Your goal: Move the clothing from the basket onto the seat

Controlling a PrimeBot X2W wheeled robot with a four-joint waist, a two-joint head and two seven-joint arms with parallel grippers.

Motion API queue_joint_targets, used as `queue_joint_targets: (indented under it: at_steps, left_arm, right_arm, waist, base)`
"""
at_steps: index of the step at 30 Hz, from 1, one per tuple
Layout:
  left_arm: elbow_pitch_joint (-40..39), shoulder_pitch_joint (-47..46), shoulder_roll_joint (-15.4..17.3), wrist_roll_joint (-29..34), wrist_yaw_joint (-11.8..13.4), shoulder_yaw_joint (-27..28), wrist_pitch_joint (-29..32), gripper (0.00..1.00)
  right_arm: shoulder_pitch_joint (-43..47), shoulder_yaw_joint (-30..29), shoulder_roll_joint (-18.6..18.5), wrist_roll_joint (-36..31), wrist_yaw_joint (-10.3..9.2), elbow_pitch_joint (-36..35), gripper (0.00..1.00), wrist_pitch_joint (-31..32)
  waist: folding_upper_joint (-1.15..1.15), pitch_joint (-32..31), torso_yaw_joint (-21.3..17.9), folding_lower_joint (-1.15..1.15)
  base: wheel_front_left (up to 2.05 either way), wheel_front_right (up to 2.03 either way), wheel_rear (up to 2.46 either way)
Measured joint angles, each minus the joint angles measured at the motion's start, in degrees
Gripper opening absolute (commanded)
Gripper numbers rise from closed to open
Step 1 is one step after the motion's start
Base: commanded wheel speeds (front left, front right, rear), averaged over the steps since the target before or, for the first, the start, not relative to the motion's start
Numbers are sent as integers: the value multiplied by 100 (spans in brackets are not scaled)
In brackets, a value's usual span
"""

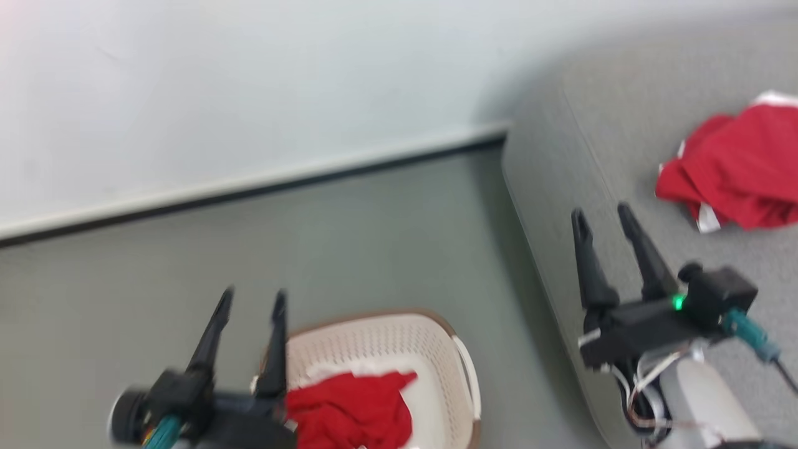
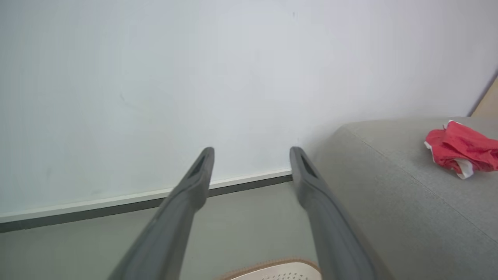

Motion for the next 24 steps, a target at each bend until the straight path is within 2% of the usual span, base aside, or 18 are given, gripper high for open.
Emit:
queue_joint_targets:
  at_steps: [8, 14, 24]
  left_arm:
    - [-324, 1159, -181, 113, -151, 892, -1, 100]
    - [-587, 1755, -332, 438, -275, 1458, 0, 100]
    - [-646, 2269, -612, 1081, -973, 1735, -1, 100]
  right_arm:
    - [897, -142, 188, -383, 0, -347, 100, -1]
    - [1350, -355, 332, -641, 0, -481, 100, 0]
    - [2151, -392, 539, -1020, 0, -831, 100, 0]
  waist:
    - [0, -754, 355, 0]
    - [0, -1139, 555, 0]
    - [1, -1437, 616, 0]
  base:
    - [0, 0, 0]
    - [0, 0, 0]
    - [0, 0, 0]
